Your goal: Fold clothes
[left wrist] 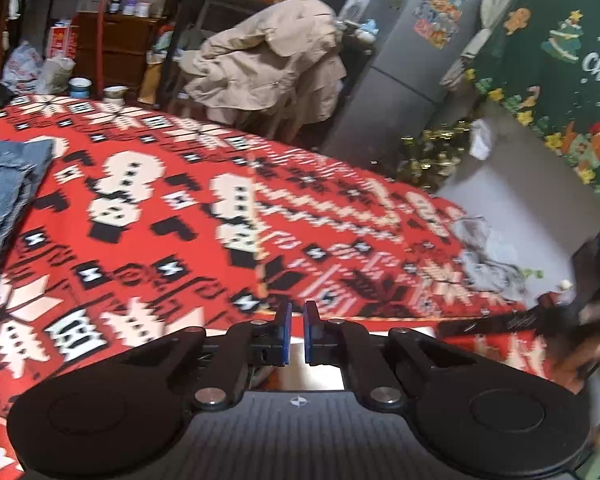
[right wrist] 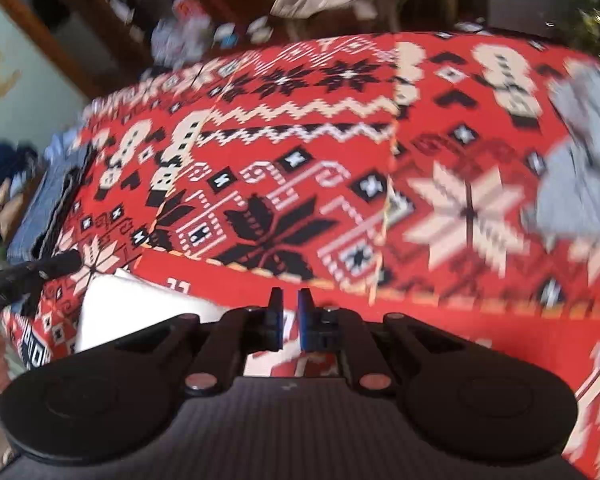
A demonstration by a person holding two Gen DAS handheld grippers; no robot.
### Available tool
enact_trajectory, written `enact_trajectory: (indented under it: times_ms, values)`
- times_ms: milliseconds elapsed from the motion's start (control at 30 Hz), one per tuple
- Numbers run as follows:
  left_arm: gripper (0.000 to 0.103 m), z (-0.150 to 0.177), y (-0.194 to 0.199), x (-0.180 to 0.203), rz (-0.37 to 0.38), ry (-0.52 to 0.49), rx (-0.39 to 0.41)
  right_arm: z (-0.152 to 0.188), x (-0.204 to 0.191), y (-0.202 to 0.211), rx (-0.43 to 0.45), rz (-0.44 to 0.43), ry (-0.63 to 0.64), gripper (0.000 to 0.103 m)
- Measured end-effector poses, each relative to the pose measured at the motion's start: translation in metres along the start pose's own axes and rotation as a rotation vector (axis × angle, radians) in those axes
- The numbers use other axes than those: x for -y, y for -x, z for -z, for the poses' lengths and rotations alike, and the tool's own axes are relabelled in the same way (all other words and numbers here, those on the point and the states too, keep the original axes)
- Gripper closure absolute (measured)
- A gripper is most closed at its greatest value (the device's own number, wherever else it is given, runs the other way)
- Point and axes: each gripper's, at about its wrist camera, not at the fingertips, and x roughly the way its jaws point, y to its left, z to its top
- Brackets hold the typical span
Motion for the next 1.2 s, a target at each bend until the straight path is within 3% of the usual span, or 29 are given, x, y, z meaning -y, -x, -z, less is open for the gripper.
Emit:
enact_trajectory:
  times_ms: [200,533,733,867,1033,1200]
  values:
    - [0.097,0.006,-0.011,0.035,0.079,-0.061,-0.063,0.043,0.011,-0.013,0.130,-0.135,-0.204,0.095]
    - [0.097,0.004,-0.057,0.075,0.119,-0.073,-0.162,0.055,0.011,-0.024,0.196,-0.163,-0.302,0.095]
    - [0.097,0.004,-0.079,0.082,0.101,-0.074,-0.202,0.055,0.008,-0.029,0.196,-0.178,-0.329,0.094]
    - [0.097,0.006,-0.079,0.077,0.106,-0.022,-0.182,0.051,0.006,-0.035,0.200,-0.152,-0.331,0.094]
    - [0.097,0.007,-0.060,0.078,0.117,-0.015,-0.145,0.064,0.005,-0.021,0.226,-0.145,-0.330,0.093]
    - [0.097,0.022,-0.041,0.086,0.160,-0.064,-0.190,0.093,0.000,-0.008,0.196,-0.148,-0.275,0.093]
